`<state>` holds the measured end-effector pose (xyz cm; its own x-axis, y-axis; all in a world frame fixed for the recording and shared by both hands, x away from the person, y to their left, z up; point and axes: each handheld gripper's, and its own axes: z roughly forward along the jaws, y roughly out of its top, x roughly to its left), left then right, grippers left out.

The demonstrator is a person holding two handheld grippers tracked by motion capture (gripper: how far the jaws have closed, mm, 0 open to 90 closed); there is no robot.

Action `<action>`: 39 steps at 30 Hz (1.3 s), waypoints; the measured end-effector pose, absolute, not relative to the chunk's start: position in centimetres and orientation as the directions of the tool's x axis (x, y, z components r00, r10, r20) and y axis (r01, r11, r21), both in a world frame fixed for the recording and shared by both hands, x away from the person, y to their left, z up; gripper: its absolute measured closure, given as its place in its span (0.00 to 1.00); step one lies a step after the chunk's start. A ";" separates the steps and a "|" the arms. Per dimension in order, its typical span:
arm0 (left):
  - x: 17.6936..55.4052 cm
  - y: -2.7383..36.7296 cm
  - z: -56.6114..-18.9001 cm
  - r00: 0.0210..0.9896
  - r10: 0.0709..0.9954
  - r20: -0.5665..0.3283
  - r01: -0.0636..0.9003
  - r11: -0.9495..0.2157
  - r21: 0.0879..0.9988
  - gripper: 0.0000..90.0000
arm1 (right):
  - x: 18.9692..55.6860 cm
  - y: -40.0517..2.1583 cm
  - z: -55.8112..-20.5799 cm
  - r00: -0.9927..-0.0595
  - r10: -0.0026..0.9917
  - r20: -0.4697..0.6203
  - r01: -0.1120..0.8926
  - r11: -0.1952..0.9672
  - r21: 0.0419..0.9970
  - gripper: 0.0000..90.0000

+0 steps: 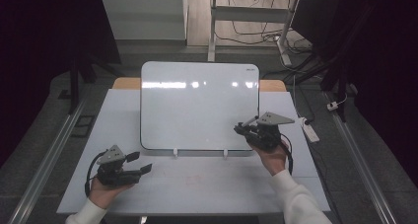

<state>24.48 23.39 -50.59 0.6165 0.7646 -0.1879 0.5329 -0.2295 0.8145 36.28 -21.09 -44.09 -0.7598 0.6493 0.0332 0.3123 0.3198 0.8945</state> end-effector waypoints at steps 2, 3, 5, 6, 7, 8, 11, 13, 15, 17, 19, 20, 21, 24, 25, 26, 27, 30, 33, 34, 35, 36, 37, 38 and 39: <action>24.4 23.3 -50.5 0.615 0.766 -0.188 0.529 -0.225 0.818 0.34 | 35.2 -20.8 -44.6 -0.779 0.624 0.062 0.325 0.317 0.891 0.86; 24.4 23.4 -50.4 0.616 0.765 -0.186 0.526 -0.224 0.821 0.34 | 35.2 -20.8 -44.6 -0.779 0.624 0.062 0.325 0.317 0.891 0.86; 24.3 23.3 -50.3 0.616 0.766 -0.185 0.521 -0.219 0.825 0.34 | 34.5 -20.5 -45.0 -0.794 0.604 0.073 0.330 0.327 0.886 0.86; 24.4 23.3 -50.2 0.614 0.766 -0.191 0.522 -0.212 0.826 0.34 | 34.3 -20.3 -45.1 -0.800 0.595 0.080 0.332 0.327 0.885 0.86; 24.4 23.3 -50.2 0.614 0.765 -0.194 0.522 -0.210 0.827 0.34 | 34.0 -20.2 -45.1 -0.804 0.589 0.082 0.332 0.330 0.884 0.86; 24.4 23.2 -50.1 0.614 0.765 -0.194 0.520 -0.208 0.828 0.34 | 33.8 -20.1 -45.2 -0.809 0.580 0.095 0.337 0.326 0.883 0.86; 24.4 23.0 -50.1 0.620 0.764 -0.178 0.513 -0.223 0.829 0.35 | 33.1 -19.7 -45.6 -0.827 0.554 0.099 0.335 0.344 0.877 0.86; 24.5 23.0 -50.2 0.618 0.764 -0.185 0.519 -0.219 0.827 0.35 | 32.7 -19.5 -45.9 -0.837 0.536 0.107 0.335 0.348 0.876 0.86; 24.4 22.9 -50.1 0.621 0.760 -0.192 0.517 -0.213 0.829 0.35 | 32.4 -19.3 -46.2 -0.843 0.526 0.108 0.337 0.361 0.870 0.86; 24.5 22.6 -49.9 0.626 0.757 -0.189 0.513 -0.217 0.830 0.35 | 32.3 -19.1 -46.3 -0.847 0.520 0.112 0.339 0.365 0.867 0.86; 24.6 22.1 -49.7 0.636 0.750 -0.182 0.506 -0.227 0.832 0.35 | 32.1 -19.1 -46.3 -0.850 0.515 0.110 0.336 0.370 0.866 0.86; 24.7 21.8 -49.5 0.642 0.745 -0.181 0.503 -0.232 0.833 0.35 | 32.0 -19.0 -46.4 -0.853 0.510 0.113 0.336 0.370 0.866 0.86; 24.8 21.5 -49.4 0.648 0.740 -0.180 0.501 -0.237 0.833 0.35 | 32.0 -18.9 -46.4 -0.854 0.508 0.112 0.335 0.374 0.865 0.86; 24.9 20.5 -49.0 0.670 0.722 -0.174 0.487 -0.250 0.837 0.36 | 31.9 -18.6 -46.6 -0.859 0.498 0.119 0.339 0.379 0.861 0.86; 25.0 20.1 -48.8 0.677 0.715 -0.172 0.482 -0.254 0.838 0.36 | 31.8 -18.4 -46.7 -0.860 0.495 0.122 0.341 0.380 0.860 0.86; 25.0 19.7 -48.5 0.687 0.708 -0.167 0.473 -0.261 0.841 0.37 | 31.8 -18.3 -46.8 -0.862 0.492 0.122 0.341 0.384 0.858 0.86; 25.1 19.3 -48.3 0.697 0.699 -0.162 0.465 -0.268 0.844 0.37 | 31.8 -18.2 -46.9 -0.863 0.488 0.127 0.344 0.384 0.857 0.86; 25.4 17.8 -47.6 0.723 0.674 -0.152 0.443 -0.283 0.851 0.39 | 31.7 -17.6 -47.1 -0.868 0.477 0.138 0.349 0.388 0.853 0.86; 25.8 16.0 -46.6 0.758 0.638 -0.137 0.410 -0.303 0.860 0.41 | 31.7 -16.9 -47.4 -0.874 0.458 0.164 0.362 0.387 0.848 0.86; 26.0 15.4 -46.3 0.770 0.625 -0.130 0.398 -0.309 0.864 0.42 | 31.7 -16.7 -47.5 -0.876 0.453 0.164 0.361 0.391 0.847 0.86; 26.1 14.7 -46.0 0.782 0.611 -0.125 0.385 -0.316 0.867 0.43 | 31.7 -16.5 -47.6 -0.878 0.448 0.166 0.361 0.394 0.845 0.86; 26.2 14.1 -45.7 0.793 0.598 -0.117 0.372 -0.323 0.870 0.44 | 31.7 -16.3 -47.7 -0.879 0.444 0.173 0.365 0.393 0.844 0.86; 26.4 13.5 -45.4 0.802 0.588 -0.109 0.360 -0.329 0.873 0.45 | 31.7 -16.1 -47.8 -0.880 0.441 0.177 0.366 0.393 0.843 0.86; 26.6 12.9 -45.3 0.808 0.580 -0.104 0.352 -0.332 0.875 0.46 | 31.7 -16.0 -47.9 -0.880 0.438 0.184 0.371 0.392 0.842 0.86; 26.7 12.4 -45.1 0.813 0.574 -0.100 0.344 -0.335 0.877 0.48 | 31.7 -15.8 -48.0 -0.881 0.435 0.186 0.373 0.394 0.840 0.86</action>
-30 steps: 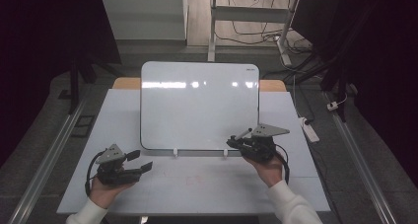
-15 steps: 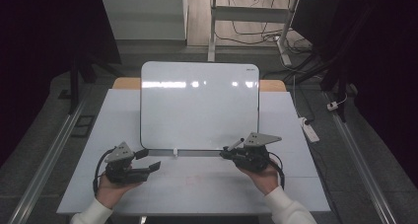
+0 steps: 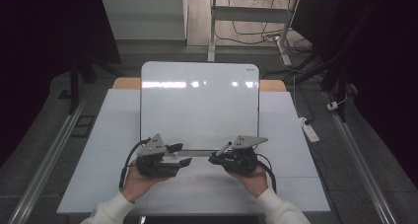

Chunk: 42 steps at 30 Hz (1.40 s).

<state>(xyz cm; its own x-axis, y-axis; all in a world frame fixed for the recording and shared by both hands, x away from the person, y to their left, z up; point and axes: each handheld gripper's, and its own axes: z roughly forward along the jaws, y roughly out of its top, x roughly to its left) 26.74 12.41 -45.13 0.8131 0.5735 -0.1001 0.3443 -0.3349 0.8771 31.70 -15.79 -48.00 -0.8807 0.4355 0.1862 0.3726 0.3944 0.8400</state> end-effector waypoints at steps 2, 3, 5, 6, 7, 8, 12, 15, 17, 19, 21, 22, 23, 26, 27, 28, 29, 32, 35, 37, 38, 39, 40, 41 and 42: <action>27.1 11.6 -45.0 0.818 0.568 -0.089 0.331 -0.339 0.881 0.51 | 31.7 -15.4 -48.2 -0.881 0.433 0.189 0.375 0.397 0.838 0.86; 27.2 11.2 -44.9 0.819 0.567 -0.087 0.328 -0.339 0.882 0.52 | 31.7 -15.3 -48.3 -0.881 0.432 0.195 0.379 0.396 0.836 0.86; 27.5 10.6 -44.9 0.818 0.568 -0.086 0.325 -0.333 0.885 0.54 | 31.7 -15.0 -48.4 -0.877 0.434 0.207 0.390 0.389 0.835 0.86; 27.5 10.3 -44.9 0.818 0.569 -0.084 0.321 -0.331 0.887 0.54 | 31.8 -14.8 -48.5 -0.872 0.437 0.220 0.401 0.380 0.834 0.86; 27.6 10.1 -44.9 0.818 0.570 -0.081 0.318 -0.329 0.889 0.55 | 31.9 -14.7 -48.6 -0.867 0.441 0.233 0.412 0.371 0.832 0.86; 27.6 9.8 -45.0 0.817 0.572 -0.071 0.310 -0.331 0.891 0.57 | 32.0 -14.6 -48.7 -0.862 0.447 0.240 0.421 0.366 0.830 0.86; 27.7 9.0 -45.0 0.804 0.595 -0.028 0.279 -0.336 0.899 0.60 | 32.1 -14.0 -48.9 -0.843 0.465 0.271 0.453 0.341 0.824 0.86; 27.6 8.3 -44.9 0.792 0.611 0.010 0.255 -0.346 0.903 0.61 | 32.2 -13.5 -49.0 -0.823 0.489 0.289 0.476 0.318 0.820 0.86; 27.7 7.7 -45.0 0.786 0.618 0.028 0.246 -0.355 0.902 0.62 | 32.2 -13.2 -49.1 -0.812 0.500 0.302 0.489 0.298 0.820 0.86; 27.7 7.3 -45.2 0.780 0.624 0.035 0.246 -0.359 0.900 0.62 | 32.1 -12.8 -49.1 -0.803 0.514 0.303 0.492 0.284 0.823 0.86; 27.8 6.9 -45.3 0.778 0.626 0.046 0.245 -0.370 0.896 0.63 | 32.0 -12.5 -49.1 -0.793 0.528 0.306 0.497 0.269 0.825 0.86; 27.8 6.7 -45.3 0.774 0.631 0.054 0.243 -0.375 0.895 0.64 | 32.0 -12.3 -49.2 -0.787 0.532 0.313 0.502 0.256 0.826 0.86; 27.8 6.6 -45.4 0.770 0.635 0.063 0.238 -0.378 0.895 0.64 | 32.0 -12.3 -49.2 -0.787 0.532 0.313 0.502 0.256 0.826 0.86; 27.9 6.2 -45.5 0.759 0.646 0.080 0.232 -0.384 0.894 0.68 | 31.9 -12.0 -49.2 -0.782 0.541 0.309 0.499 0.248 0.830 0.86; 27.9 6.2 -45.5 0.758 0.647 0.080 0.233 -0.383 0.894 0.68 | 31.9 -12.0 -49.2 -0.782 0.541 0.309 0.499 0.248 0.830 0.86; 28.0 6.1 -45.5 0.758 0.647 0.078 0.234 -0.382 0.894 0.71 | 31.9 -11.9 -49.2 -0.781 0.543 0.309 0.499 0.246 0.831 0.86; 28.1 6.1 -45.6 0.757 0.648 0.079 0.233 -0.382 0.894 0.71 | 31.9 -11.8 -49.2 -0.781 0.543 0.310 0.500 0.246 0.830 0.86; 28.2 6.1 -45.6 0.758 0.646 0.090 0.227 -0.390 0.892 0.81 | 31.8 -11.5 -49.3 -0.780 0.545 0.307 0.501 0.250 0.828 0.86; 28.1 6.0 -45.7 0.759 0.642 0.109 0.217 -0.406 0.888 0.85 | 31.8 -11.4 -49.3 -0.779 0.545 0.311 0.506 0.251 0.825 0.86; 28.2 5.9 -45.7 0.754 0.644 0.134 0.207 -0.425 0.881 0.87 | 31.8 -11.3 -49.4 -0.775 0.544 0.321 0.515 0.251 0.819 0.86; 28.2 5.9 -45.7 0.751 0.644 0.143 0.205 -0.434 0.877 0.88 | 31.9 -11.3 -49.4 -0.775 0.544 0.320 0.516 0.254 0.818 0.86; 28.2 6.0 -45.8 0.746 0.648 0.151 0.203 -0.438 0.876 0.89 | 31.9 -11.2 -49.4 -0.775 0.544 0.322 0.518 0.256 0.816 0.86; 28.2 6.0 -45.8 0.744 0.649 0.159 0.200 -0.444 0.873 0.90 | 31.9 -11.2 -49.5 -0.773 0.543 0.328 0.525 0.256 0.812 0.86; 28.3 6.2 -45.8 0.745 0.649 0.154 0.204 -0.441 0.874 0.90 | 31.9 -11.2 -49.5 -0.773 0.541 0.330 0.526 0.259 0.810 0.86; 28.4 6.3 -45.7 0.746 0.650 0.146 0.209 -0.436 0.876 0.90 | 31.9 -11.1 -49.5 -0.774 0.540 0.329 0.525 0.259 0.810 0.86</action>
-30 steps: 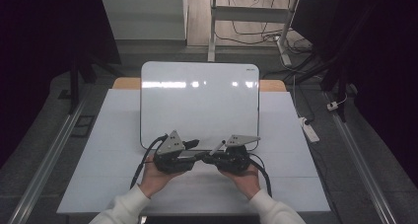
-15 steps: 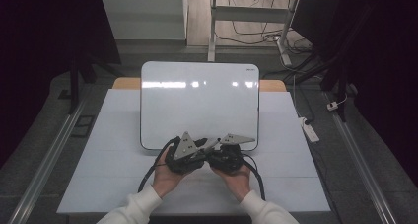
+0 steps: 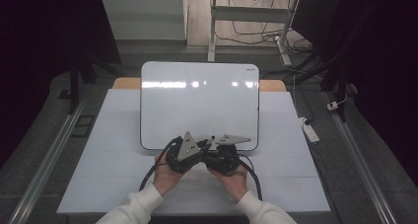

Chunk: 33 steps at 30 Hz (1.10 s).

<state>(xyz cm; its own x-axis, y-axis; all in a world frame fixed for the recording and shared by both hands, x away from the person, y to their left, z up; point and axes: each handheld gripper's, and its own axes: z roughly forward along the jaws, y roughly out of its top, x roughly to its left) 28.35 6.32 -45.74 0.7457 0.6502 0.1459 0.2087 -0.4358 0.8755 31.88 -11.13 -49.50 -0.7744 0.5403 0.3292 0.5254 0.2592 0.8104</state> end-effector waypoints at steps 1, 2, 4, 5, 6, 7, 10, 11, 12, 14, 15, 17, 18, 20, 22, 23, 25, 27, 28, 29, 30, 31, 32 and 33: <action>28.4 6.5 -45.7 0.747 0.652 0.133 0.216 -0.427 0.878 0.90 | 31.9 -11.1 -49.5 -0.775 0.536 0.333 0.527 0.258 0.810 0.86; 28.5 6.6 -45.7 0.748 0.652 0.123 0.221 -0.419 0.881 0.90 | 31.9 -11.1 -49.5 -0.778 0.532 0.334 0.525 0.258 0.811 0.85; 28.6 7.0 -45.6 0.741 0.661 0.118 0.229 -0.414 0.881 0.90 | 31.9 -11.1 -49.5 -0.783 0.522 0.338 0.521 0.255 0.814 0.83; 28.7 7.3 -45.5 0.733 0.670 0.119 0.232 -0.411 0.882 0.90 | 31.9 -11.1 -49.4 -0.787 0.517 0.336 0.516 0.254 0.818 0.77; 28.8 7.6 -45.4 0.729 0.675 0.113 0.239 -0.406 0.882 0.91 | 31.8 -11.1 -49.3 -0.787 0.518 0.335 0.514 0.251 0.820 0.74; 28.9 8.0 -45.3 0.724 0.682 0.101 0.249 -0.395 0.884 0.91 | 31.8 -11.2 -49.2 -0.786 0.518 0.337 0.515 0.246 0.821 0.72; 29.5 9.8 -45.1 0.692 0.718 0.072 0.279 -0.358 0.891 0.91 | 31.7 -11.8 -48.9 -0.785 0.522 0.334 0.506 0.230 0.831 0.68; 29.7 10.5 -45.0 0.678 0.732 0.070 0.288 -0.352 0.891 0.91 | 31.7 -12.1 -48.7 -0.783 0.527 0.330 0.504 0.228 0.833 0.67; 29.9 11.2 -45.0 0.661 0.747 0.069 0.297 -0.345 0.890 0.91 | 31.7 -12.4 -48.6 -0.779 0.533 0.331 0.507 0.225 0.832 0.66; 30.3 12.7 -45.0 0.631 0.774 0.046 0.324 -0.317 0.891 0.91 | 31.6 -13.3 -48.5 -0.775 0.546 0.319 0.501 0.223 0.836 0.65; 30.5 13.6 -45.0 0.616 0.787 0.029 0.341 -0.300 0.891 0.91 | 31.6 -13.8 -48.5 -0.772 0.550 0.318 0.501 0.219 0.837 0.65; 31.0 15.2 -45.1 0.582 0.814 -0.006 0.371 -0.259 0.892 0.90 | 31.6 -14.9 -48.5 -0.761 0.568 0.315 0.507 0.217 0.834 0.64; 31.2 16.0 -45.2 0.562 0.827 -0.017 0.384 -0.243 0.891 0.90 | 31.6 -15.5 -48.5 -0.755 0.576 0.313 0.508 0.213 0.834 0.64; 31.7 17.3 -45.3 0.527 0.849 -0.033 0.406 -0.217 0.888 0.90 | 31.6 -16.7 -48.7 -0.745 0.588 0.316 0.516 0.206 0.831 0.63; 32.0 18.3 -45.5 0.501 0.864 -0.042 0.423 -0.202 0.883 0.90 | 31.4 -17.9 -48.8 -0.737 0.606 0.298 0.509 0.209 0.835 0.62; 32.2 18.8 -45.6 0.489 0.871 -0.047 0.433 -0.196 0.880 0.90 | 31.3 -18.4 -48.9 -0.736 0.610 0.295 0.507 0.207 0.837 0.62; 32.4 19.2 -45.7 0.475 0.879 -0.054 0.447 -0.187 0.875 0.90 | 31.1 -19.7 -49.0 -0.723 0.632 0.280 0.505 0.207 0.838 0.61; 32.7 19.6 -45.9 0.460 0.886 -0.061 0.459 -0.178 0.871 0.90 | 31.0 -20.9 -49.1 -0.713 0.652 0.260 0.496 0.206 0.844 0.59; 32.8 19.7 -45.9 0.456 0.888 -0.065 0.464 -0.175 0.869 0.90 | 30.9 -21.5 -49.0 -0.706 0.662 0.252 0.496 0.208 0.843 0.59; 33.0 19.8 -46.0 0.451 0.890 -0.065 0.468 -0.173 0.867 0.90 | 30.8 -22.0 -49.0 -0.704 0.667 0.246 0.492 0.207 0.845 0.58; 33.1 19.8 -46.1 0.446 0.892 -0.069 0.472 -0.170 0.865 0.90 | 30.7 -22.4 -49.0 -0.704 0.668 0.243 0.488 0.206 0.848 0.58; 33.2 19.9 -46.1 0.443 0.894 -0.069 0.475 -0.169 0.863 0.90 | 30.5 -22.8 -49.0 -0.702 0.672 0.234 0.484 0.209 0.850 0.57; 33.3 19.8 -46.1 0.437 0.897 -0.065 0.480 -0.172 0.860 0.90 | 30.3 -23.2 -49.0 -0.701 0.676 0.227 0.480 0.211 0.851 0.57; 33.5 19.8 -46.2 0.433 0.899 -0.065 0.484 -0.171 0.858 0.90 | 30.2 -23.5 -48.9 -0.700 0.680 0.220 0.475 0.213 0.854 0.57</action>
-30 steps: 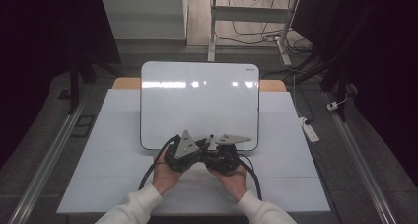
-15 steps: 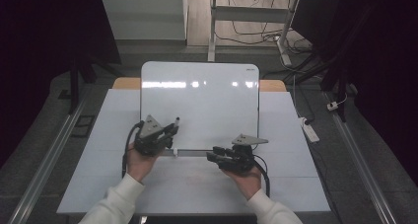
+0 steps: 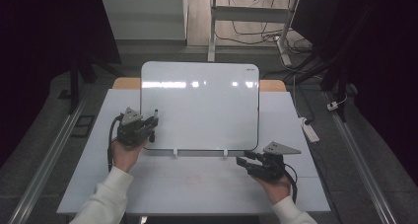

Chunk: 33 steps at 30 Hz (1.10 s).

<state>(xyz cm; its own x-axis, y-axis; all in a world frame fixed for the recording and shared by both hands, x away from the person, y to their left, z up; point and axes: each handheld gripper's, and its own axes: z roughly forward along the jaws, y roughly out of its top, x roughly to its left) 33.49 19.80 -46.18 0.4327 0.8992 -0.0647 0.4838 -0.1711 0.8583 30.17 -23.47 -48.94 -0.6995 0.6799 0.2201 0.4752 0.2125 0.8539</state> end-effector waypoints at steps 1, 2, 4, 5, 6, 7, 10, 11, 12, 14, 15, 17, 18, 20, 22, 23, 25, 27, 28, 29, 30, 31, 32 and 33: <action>33.6 19.8 -46.3 0.430 0.900 -0.067 0.490 -0.170 0.855 0.90 | 30.0 -23.7 -48.9 -0.698 0.683 0.217 0.474 0.212 0.855 0.57; 33.8 19.8 -46.3 0.423 0.904 -0.068 0.498 -0.169 0.851 0.90 | 29.9 -24.0 -48.9 -0.696 0.685 0.216 0.474 0.211 0.855 0.57; 34.2 19.9 -46.6 0.408 0.911 -0.070 0.512 -0.165 0.843 0.90 | 29.7 -24.4 -48.9 -0.692 0.689 0.213 0.472 0.210 0.856 0.57; 34.3 20.0 -46.7 0.402 0.913 -0.075 0.518 -0.159 0.840 0.90 | 29.6 -24.6 -48.9 -0.689 0.693 0.213 0.474 0.208 0.856 0.57; 34.4 20.0 -46.8 0.395 0.916 -0.074 0.522 -0.157 0.839 0.90 | 29.6 -24.8 -48.9 -0.687 0.695 0.212 0.474 0.207 0.856 0.57; 34.5 20.1 -46.9 0.390 0.918 -0.074 0.527 -0.157 0.835 0.90 | 29.6 -24.9 -49.0 -0.686 0.697 0.211 0.474 0.208 0.856 0.57; 34.9 20.2 -47.3 0.378 0.923 -0.075 0.533 -0.151 0.832 0.90 | 29.5 -25.2 -49.0 -0.680 0.702 0.213 0.477 0.203 0.855 0.56; 35.0 20.1 -47.3 0.374 0.925 -0.071 0.533 -0.152 0.832 0.90 | 29.5 -25.3 -49.1 -0.678 0.703 0.215 0.479 0.200 0.855 0.56; 35.1 20.0 -47.4 0.374 0.925 -0.067 0.533 -0.155 0.832 0.90 | 29.5 -25.3 -49.1 -0.677 0.704 0.216 0.481 0.200 0.854 0.56; 35.3 19.9 -47.6 0.372 0.927 -0.053 0.527 -0.164 0.834 0.90 | 29.5 -25.3 -49.2 -0.674 0.707 0.213 0.483 0.203 0.852 0.56; 35.3 19.8 -47.6 0.371 0.928 -0.045 0.524 -0.169 0.835 0.90 | 29.5 -25.3 -49.3 -0.674 0.708 0.213 0.484 0.204 0.851 0.56; 35.2 19.6 -47.6 0.372 0.928 -0.026 0.512 -0.182 0.840 0.90 | 29.5 -25.4 -49.3 -0.675 0.706 0.214 0.483 0.204 0.851 0.56; 35.2 19.5 -47.6 0.371 0.928 -0.016 0.508 -0.188 0.841 0.90 | 29.5 -25.4 -49.3 -0.674 0.707 0.213 0.483 0.204 0.852 0.56; 35.2 19.4 -47.7 0.372 0.928 0.001 0.500 -0.201 0.843 0.89 | 29.5 -25.4 -49.4 -0.673 0.709 0.213 0.485 0.205 0.851 0.56; 35.1 19.3 -47.7 0.373 0.928 0.018 0.492 -0.214 0.844 0.89 | 29.5 -25.4 -49.4 -0.671 0.710 0.214 0.487 0.205 0.849 0.56; 35.1 19.2 -47.8 0.373 0.927 0.028 0.488 -0.222 0.844 0.89 | 29.6 -25.5 -49.4 -0.672 0.709 0.211 0.485 0.206 0.850 0.56; 35.0 19.0 -47.8 0.374 0.927 0.043 0.480 -0.233 0.846 0.88 | 29.6 -25.5 -49.5 -0.673 0.708 0.211 0.485 0.208 0.849 0.56; 35.0 19.0 -47.9 0.377 0.925 0.044 0.475 -0.234 0.848 0.88 | 29.6 -25.5 -49.5 -0.673 0.708 0.213 0.487 0.208 0.848 0.56; 35.0 19.1 -47.9 0.379 0.925 0.043 0.473 -0.233 0.850 0.87 | 29.6 -25.5 -49.5 -0.673 0.708 0.213 0.488 0.208 0.848 0.56; 35.0 19.1 -47.9 0.380 0.924 0.042 0.472 -0.233 0.850 0.87 | 29.6 -25.5 -49.6 -0.673 0.708 0.214 0.488 0.208 0.848 0.56; 35.0 19.1 -47.9 0.382 0.923 0.040 0.472 -0.232 0.850 0.87 | 29.6 -25.5 -49.6 -0.672 0.709 0.213 0.489 0.209 0.847 0.56; 35.0 19.2 -47.9 0.382 0.923 0.038 0.471 -0.230 0.852 0.87 | 29.6 -25.5 -49.6 -0.672 0.709 0.215 0.490 0.208 0.847 0.56; 34.9 19.2 -47.9 0.381 0.924 0.034 0.467 -0.224 0.856 0.85 | 29.6 -25.5 -49.6 -0.670 0.710 0.217 0.492 0.206 0.846 0.56; 34.9 19.3 -47.8 0.385 0.922 0.031 0.463 -0.222 0.858 0.84 | 29.6 -25.6 -49.6 -0.669 0.710 0.218 0.493 0.205 0.846 0.56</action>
<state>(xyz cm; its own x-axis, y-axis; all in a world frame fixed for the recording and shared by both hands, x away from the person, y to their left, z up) 34.88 19.28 -47.80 0.3851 0.9223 0.0312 0.4631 -0.2224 0.8579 29.62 -25.57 -49.62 -0.6694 0.7103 0.2176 0.4925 0.2050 0.8458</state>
